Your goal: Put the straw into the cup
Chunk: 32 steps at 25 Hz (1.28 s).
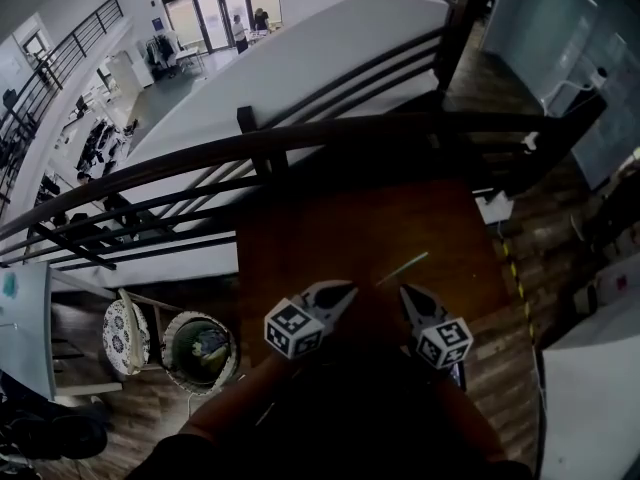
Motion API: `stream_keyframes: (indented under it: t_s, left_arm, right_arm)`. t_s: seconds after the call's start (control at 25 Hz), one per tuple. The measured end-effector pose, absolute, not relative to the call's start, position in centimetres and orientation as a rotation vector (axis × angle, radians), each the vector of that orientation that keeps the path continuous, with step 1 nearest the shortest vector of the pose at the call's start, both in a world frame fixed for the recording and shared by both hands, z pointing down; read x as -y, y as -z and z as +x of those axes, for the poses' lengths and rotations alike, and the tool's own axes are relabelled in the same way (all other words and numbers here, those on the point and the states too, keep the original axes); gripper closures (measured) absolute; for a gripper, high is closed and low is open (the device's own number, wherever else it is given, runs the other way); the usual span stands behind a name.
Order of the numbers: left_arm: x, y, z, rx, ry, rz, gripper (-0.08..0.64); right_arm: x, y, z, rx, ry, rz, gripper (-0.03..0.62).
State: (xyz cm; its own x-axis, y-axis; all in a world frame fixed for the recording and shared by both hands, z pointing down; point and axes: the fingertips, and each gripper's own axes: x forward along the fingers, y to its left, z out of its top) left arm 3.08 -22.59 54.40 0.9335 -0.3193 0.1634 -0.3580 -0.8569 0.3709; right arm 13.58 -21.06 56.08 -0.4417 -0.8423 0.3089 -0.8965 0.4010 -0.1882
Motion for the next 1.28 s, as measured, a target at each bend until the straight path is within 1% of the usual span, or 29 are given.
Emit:
stream_keyframes:
  t_s: [0.52, 1.0, 1.28]
  left_arm:
    - [20.4, -51.0, 4.3, 0.629, -0.104, 2.706, 0.549]
    - [14.2, -51.3, 11.1, 0.642, -0.097, 2.675, 0.549]
    - [8.2, -52.0, 14.3, 0.638, -0.125, 2.646, 0.549]
  right_arm:
    - [20.5, -53.2, 14.2, 2.599, -0.483, 1.429, 0.581]
    - [13.8, -52.3, 19.2, 2.667, -0.483, 1.351, 0.581]
    - [7.9, -53.4, 22.1, 2.681, -0.513, 1.335, 0.581]
